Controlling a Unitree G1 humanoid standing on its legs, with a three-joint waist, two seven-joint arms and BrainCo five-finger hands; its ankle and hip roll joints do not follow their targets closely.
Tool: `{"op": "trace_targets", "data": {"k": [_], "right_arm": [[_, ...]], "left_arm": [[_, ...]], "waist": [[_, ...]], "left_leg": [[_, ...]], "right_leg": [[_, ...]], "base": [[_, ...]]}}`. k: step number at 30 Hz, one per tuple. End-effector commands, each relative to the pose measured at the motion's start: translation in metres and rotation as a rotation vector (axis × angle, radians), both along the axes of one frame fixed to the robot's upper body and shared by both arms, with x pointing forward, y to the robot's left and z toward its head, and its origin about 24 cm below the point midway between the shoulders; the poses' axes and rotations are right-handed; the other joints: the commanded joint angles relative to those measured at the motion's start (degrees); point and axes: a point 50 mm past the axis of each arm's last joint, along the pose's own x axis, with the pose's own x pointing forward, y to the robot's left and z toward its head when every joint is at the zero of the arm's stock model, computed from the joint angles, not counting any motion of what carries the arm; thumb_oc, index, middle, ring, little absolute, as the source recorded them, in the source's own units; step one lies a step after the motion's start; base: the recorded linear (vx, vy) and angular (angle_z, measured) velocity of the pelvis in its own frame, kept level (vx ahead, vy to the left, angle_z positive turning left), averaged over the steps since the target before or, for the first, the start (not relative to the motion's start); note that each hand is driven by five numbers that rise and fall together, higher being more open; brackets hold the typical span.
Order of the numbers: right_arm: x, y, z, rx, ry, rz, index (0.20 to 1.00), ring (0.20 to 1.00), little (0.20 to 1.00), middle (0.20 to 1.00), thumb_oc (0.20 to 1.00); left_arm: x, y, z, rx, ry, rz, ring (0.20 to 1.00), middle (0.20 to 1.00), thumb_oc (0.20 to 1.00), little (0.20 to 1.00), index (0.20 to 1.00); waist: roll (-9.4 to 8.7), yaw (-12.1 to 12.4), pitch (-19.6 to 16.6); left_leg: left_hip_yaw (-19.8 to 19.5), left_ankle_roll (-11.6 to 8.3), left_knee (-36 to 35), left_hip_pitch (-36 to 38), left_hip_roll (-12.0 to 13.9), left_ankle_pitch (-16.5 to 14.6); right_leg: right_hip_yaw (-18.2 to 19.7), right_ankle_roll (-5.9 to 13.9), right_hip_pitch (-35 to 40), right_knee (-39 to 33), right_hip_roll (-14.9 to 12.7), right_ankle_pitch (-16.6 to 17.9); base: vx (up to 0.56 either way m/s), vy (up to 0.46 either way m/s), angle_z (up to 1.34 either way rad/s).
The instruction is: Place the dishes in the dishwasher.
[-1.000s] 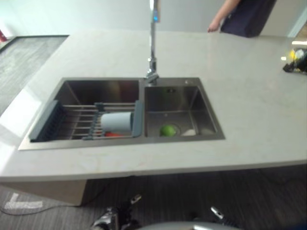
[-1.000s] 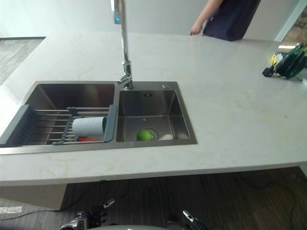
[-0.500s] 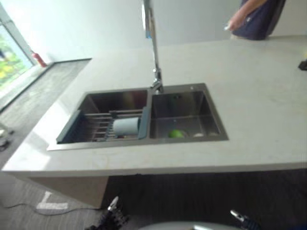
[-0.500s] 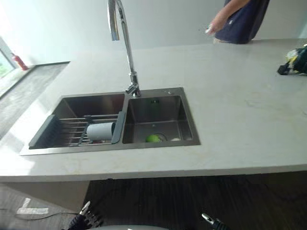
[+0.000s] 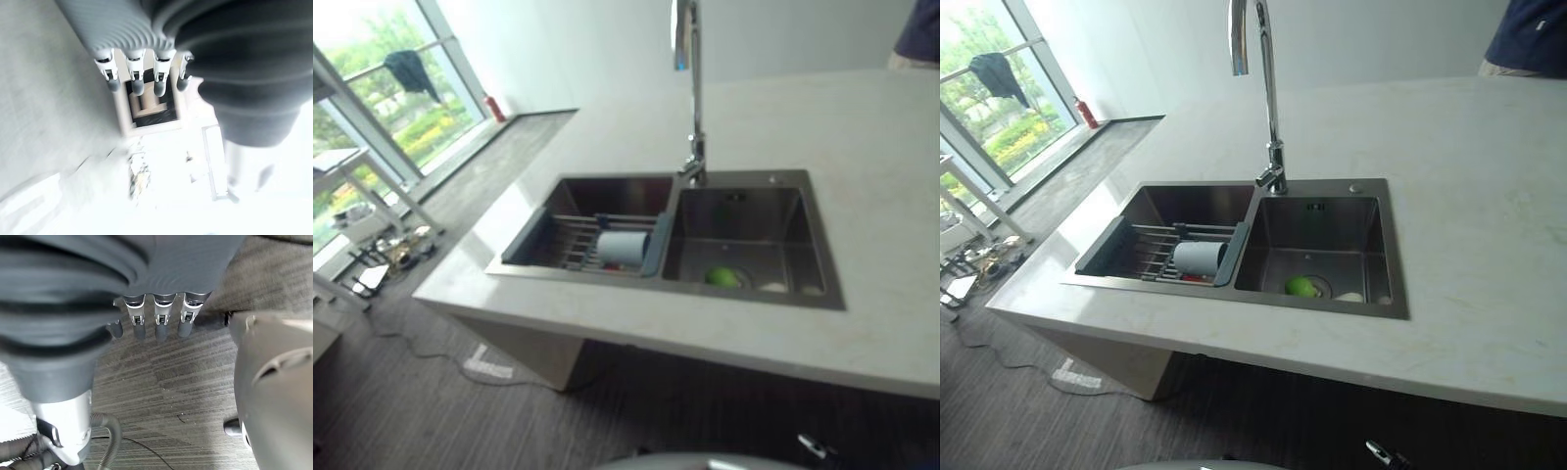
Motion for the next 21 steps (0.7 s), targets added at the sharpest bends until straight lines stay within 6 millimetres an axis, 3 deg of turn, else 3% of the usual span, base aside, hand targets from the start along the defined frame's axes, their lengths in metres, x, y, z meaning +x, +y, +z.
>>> {"op": "trace_targets", "data": {"k": [1,3,4,5,6,8,12,15,21], "right_arm": [[0.016,0.018,-0.004,0.035,-0.073,-0.061,1.0,1.0,1.0,1.0,1.0],[0.011,0.023,-0.006,0.048,-0.062,-0.062,1.0,1.0,1.0,1.0,1.0],[0.008,0.027,-0.008,0.059,-0.058,-0.06,1.0,1.0,1.0,1.0,1.0],[0.006,0.03,-0.009,0.071,-0.058,-0.055,1.0,1.0,1.0,1.0,1.0],[0.005,0.031,-0.009,0.073,-0.059,-0.056,1.0,1.0,1.0,1.0,1.0],[0.002,0.034,-0.01,0.089,-0.062,-0.051,1.0,1.0,1.0,1.0,1.0],[0.001,0.033,-0.009,0.091,-0.069,-0.036,1.0,1.0,1.0,1.0,1.0],[0.0,0.025,-0.007,0.075,-0.076,-0.065,1.0,1.0,1.0,1.0,1.0],[-0.003,0.013,-0.004,0.041,-0.041,-0.032,1.0,1.0,1.0,1.0,1.0]], "left_arm": [[0.032,0.012,0.105,0.605,0.014,0.047,1.0,1.0,1.0,1.0,1.0],[0.057,-0.006,0.154,0.843,-0.051,-0.025,1.0,1.0,1.0,1.0,1.0],[0.08,-0.028,0.178,0.947,-0.09,-0.126,1.0,1.0,1.0,1.0,1.0],[0.1,-0.05,0.188,1.015,-0.098,-0.244,1.0,1.0,1.0,1.0,1.0],[0.105,-0.056,0.189,1.028,-0.099,-0.275,1.0,1.0,1.0,1.0,1.0],[0.136,-0.096,0.189,1.092,-0.097,-0.478,1.0,1.0,1.0,1.0,1.0],[0.169,-0.152,0.173,1.116,-0.118,-0.816,1.0,1.0,1.0,1.0,1.0],[0.18,-0.161,0.161,1.165,0.001,-0.91,1.0,1.0,1.0,1.0,1.0],[0.191,-0.154,0.138,1.08,0.173,-1.032,1.0,1.0,1.0,1.0,1.0]], "waist": [[-3.18,-0.2,2.6],[-3.67,0.1,2.6],[-4.21,0.1,2.4],[-4.7,-0.2,2.3],[-4.83,-0.2,2.2],[-5.52,-1.0,1.8],[-6.07,-2.7,1.9],[-6.11,-4.1,2.1],[-5.71,-6.2,3.5]], "left_leg": [[3.4,1.6,0.4,0.8,2.1,0.9],[3.9,1.42,0.4,1.1,2.3,0.7],[4.3,1.28,0.4,1.3,2.3,0.4],[4.6,1.22,0.4,1.5,2.3,0.1],[4.7,1.2,0.4,1.5,2.3,0.0],[5.2,1.14,0.4,2.0,2.3,-0.5],[6.6,1.06,0.4,2.6,2.7,-0.8],[7.8,0.88,0.4,3.0,3.2,-0.6],[9.9,0.4,0.4,2.7,4.5,0.3]], "right_leg": [[1.1,1.76,0.2,0.9,-4.2,-0.9],[0.7,2.01,0.6,0.7,-4.4,-0.8],[0.3,2.18,0.8,0.7,-4.6,-0.8],[0.2,2.3,1.0,0.7,-4.6,-0.8],[0.3,2.33,1.0,0.7,-4.6,-0.8],[0.8,2.35,1.1,0.6,-4.5,-1.0],[2.2,2.56,0.9,0.5,-4.3,-0.7],[2.9,2.67,0.6,0.3,-4.0,-0.3],[3.9,2.78,-1.0,0.4,-3.6,0.7]], "base": [[0.02,-0.038,0.04],[0.02,-0.047,-0.02],[0.05,-0.059,-0.04],[0.05,-0.049,-0.04],[0.05,-0.036,-0.04],[0.07,-0.025,-0.15],[0.07,0.011,-0.23],[0.07,0.046,-0.22],[0.02,0.067,-0.14]]}}
